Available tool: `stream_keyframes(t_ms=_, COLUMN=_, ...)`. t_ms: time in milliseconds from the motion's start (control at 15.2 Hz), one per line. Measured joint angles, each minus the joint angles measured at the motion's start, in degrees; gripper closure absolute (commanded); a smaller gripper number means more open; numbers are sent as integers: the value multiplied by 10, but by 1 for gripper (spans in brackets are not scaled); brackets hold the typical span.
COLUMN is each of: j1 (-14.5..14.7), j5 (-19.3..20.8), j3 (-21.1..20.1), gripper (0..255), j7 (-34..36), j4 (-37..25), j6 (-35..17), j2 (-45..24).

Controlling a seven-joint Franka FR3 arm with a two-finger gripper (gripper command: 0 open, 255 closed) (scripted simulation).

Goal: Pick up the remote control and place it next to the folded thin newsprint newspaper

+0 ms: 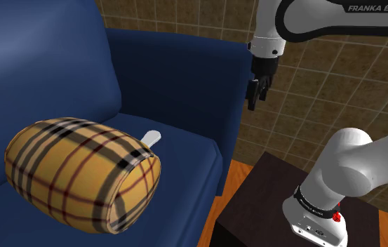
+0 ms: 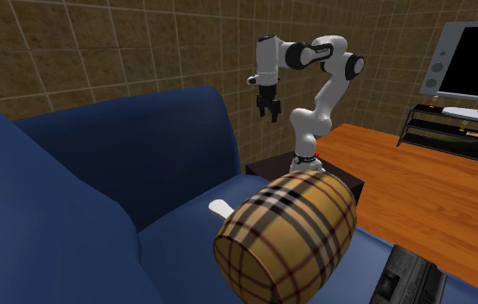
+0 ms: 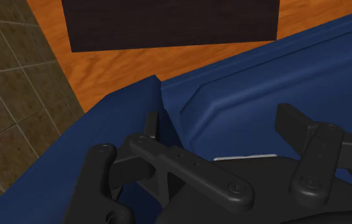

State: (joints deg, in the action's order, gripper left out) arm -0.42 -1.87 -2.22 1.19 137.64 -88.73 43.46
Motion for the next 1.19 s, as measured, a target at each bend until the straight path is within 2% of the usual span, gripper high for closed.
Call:
stream_keyframes(t_ms=132, j1=0, j5=-6, j3=-8, gripper=0, j7=13, j4=1, j6=-3, j2=-1)
stream_keyframes(t_ms=462, j1=-3, j5=-52, j3=-75, gripper=0, j7=135, j4=11, j6=-53, j2=-33)
stream_keyframes(t_ms=924, j1=-18, j5=-94, j3=-174, gripper=0, j7=323, j4=-19, j6=-142, j2=-134)
stream_keyframes(t_ms=1188, j1=-36, j5=-90, j3=-229, gripper=0, j7=437, j4=-67, j6=-189, j2=-221)
